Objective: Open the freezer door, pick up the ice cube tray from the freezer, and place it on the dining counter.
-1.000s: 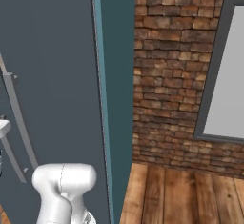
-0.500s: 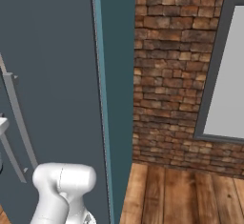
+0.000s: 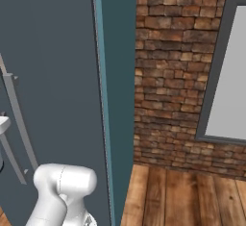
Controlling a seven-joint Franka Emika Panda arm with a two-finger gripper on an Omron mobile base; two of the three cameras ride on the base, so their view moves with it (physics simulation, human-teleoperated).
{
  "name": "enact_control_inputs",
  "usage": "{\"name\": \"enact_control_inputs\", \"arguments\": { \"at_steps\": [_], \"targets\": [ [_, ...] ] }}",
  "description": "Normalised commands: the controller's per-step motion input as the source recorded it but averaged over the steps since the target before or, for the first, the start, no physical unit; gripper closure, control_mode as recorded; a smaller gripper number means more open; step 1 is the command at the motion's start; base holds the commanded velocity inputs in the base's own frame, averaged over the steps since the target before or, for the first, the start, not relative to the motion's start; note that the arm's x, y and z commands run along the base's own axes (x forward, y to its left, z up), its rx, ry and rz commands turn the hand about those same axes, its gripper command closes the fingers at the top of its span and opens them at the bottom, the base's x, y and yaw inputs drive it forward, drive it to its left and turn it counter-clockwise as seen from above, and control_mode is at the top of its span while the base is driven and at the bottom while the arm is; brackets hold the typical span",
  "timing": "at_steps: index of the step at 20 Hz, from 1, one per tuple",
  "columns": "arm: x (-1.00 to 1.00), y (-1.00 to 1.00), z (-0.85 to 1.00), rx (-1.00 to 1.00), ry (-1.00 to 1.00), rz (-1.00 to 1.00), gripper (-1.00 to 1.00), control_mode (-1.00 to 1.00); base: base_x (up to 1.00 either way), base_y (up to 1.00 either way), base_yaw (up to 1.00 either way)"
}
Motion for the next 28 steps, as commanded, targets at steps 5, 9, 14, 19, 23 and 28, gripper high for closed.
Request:
{"name": "enact_control_inputs", "arguments": {
  "at_steps": [5,9,14,19,23,28],
  "targets": [
    [0.00,0.00,0.00,0.00,0.00,0.00,-1.00,-1.00,0.00,0.00,0.00],
    [0.00,0.00,0.00,0.00,0.00,0.00,-1.00,-1.00,0.00,0.00,0.00],
    [0.00,0.00,0.00,0.00,0.00,0.00,1.00,-1.00,0.00,0.00,0.00],
    [0.00,0.00,0.00,0.00,0.00,0.00,1.00,-1.00,0.00,0.00,0.00],
    [0.00,0.00,0.00,0.00,0.00,0.00,1.00,-1.00,0.00,0.00,0.00],
    [-0.26,0.04,0.00,0.00,0.00,0.00,1.00,-1.00,0.00,0.00,0.00]
  ]
}}
